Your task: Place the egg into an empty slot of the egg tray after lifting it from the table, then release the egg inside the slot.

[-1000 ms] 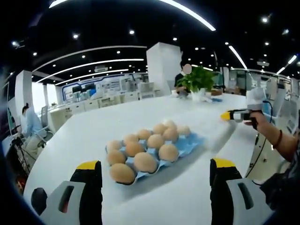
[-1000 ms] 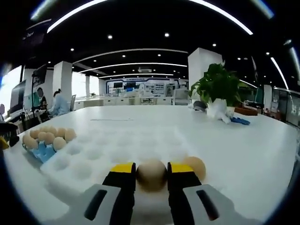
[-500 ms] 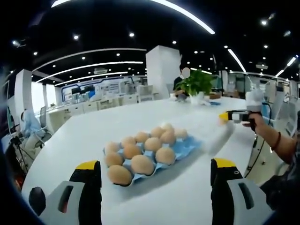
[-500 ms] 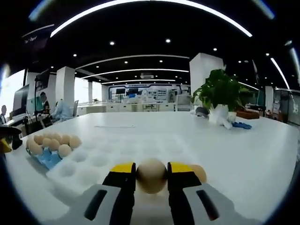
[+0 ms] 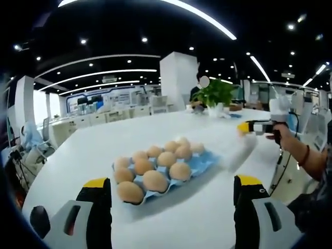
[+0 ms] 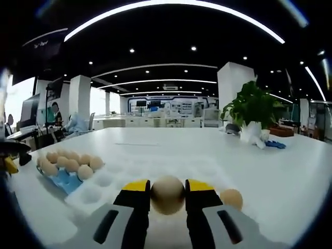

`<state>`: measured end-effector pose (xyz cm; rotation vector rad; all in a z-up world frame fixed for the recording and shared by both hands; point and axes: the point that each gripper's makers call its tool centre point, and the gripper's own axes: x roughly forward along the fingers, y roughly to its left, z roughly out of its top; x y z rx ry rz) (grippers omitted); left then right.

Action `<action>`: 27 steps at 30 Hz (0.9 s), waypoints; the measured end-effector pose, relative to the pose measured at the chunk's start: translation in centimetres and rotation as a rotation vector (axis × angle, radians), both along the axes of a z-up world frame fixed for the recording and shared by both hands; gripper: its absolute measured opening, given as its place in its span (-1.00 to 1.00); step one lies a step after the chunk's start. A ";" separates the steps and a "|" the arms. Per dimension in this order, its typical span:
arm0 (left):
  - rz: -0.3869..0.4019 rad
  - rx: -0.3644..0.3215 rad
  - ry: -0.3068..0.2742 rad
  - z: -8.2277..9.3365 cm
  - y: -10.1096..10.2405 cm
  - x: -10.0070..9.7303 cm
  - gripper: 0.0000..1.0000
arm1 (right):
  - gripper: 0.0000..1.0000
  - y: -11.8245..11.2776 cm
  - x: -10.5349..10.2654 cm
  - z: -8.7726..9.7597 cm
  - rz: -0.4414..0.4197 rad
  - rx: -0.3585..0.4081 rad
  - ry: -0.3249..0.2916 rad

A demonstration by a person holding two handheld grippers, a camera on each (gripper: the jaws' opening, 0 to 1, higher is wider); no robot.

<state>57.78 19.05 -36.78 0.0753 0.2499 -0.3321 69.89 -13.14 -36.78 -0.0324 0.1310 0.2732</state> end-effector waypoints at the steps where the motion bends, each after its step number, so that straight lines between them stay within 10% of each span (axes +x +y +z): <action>1: -0.001 -0.002 0.000 0.0 -0.1 0.0 1.00 | -0.45 0.9 -0.2 0.2 0.028 0.025 0.004; 27: 0.004 0.020 -0.006 0.1 0.0 -0.1 1.00 | -0.46 13.2 -2.2 0.8 0.342 0.048 -0.001</action>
